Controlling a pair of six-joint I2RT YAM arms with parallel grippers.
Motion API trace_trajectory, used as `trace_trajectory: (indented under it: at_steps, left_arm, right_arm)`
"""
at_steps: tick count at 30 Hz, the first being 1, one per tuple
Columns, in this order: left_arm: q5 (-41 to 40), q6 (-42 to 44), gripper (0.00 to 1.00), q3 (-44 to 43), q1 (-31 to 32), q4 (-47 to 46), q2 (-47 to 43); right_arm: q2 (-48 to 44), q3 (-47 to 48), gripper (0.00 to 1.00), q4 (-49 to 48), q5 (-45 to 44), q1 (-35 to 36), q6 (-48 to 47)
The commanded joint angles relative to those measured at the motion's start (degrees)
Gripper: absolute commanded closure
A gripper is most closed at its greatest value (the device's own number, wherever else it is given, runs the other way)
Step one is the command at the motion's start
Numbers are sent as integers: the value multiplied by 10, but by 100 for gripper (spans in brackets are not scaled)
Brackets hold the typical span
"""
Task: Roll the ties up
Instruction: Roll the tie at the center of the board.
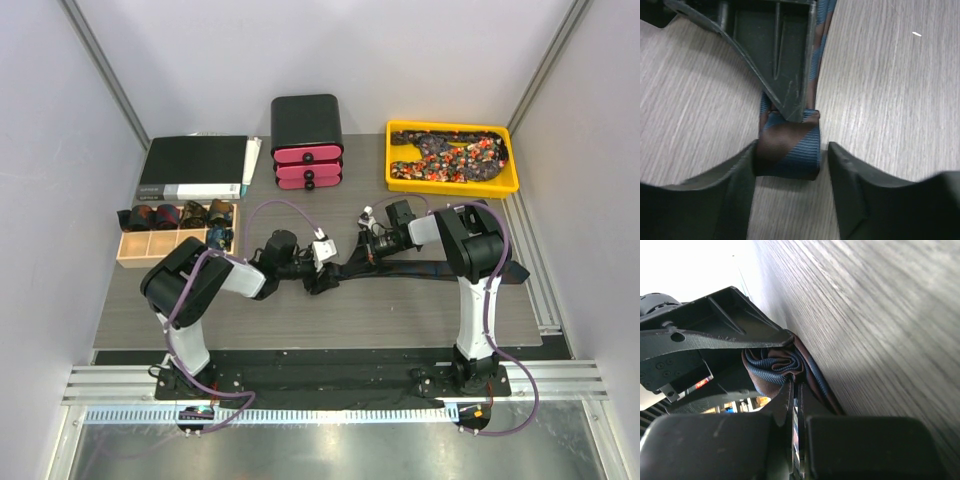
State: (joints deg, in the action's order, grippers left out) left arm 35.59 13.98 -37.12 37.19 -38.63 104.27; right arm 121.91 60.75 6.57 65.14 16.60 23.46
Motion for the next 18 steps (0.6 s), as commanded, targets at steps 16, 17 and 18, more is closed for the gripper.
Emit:
trace_trajectory:
  at_steps: [16, 17, 18]
  left_arm:
    - [-114, 98, 81, -152, 53, 366, 15]
    - [-122, 96, 82, -159, 54, 380, 22]
    - [-128, 97, 82, -173, 56, 387, 28]
  right_arm:
    - [-68, 5, 53, 151, -71, -33, -60]
    - [-84, 8, 53, 164, -71, -38, -68]
    - [-91, 8, 53, 175, -73, -44, -77]
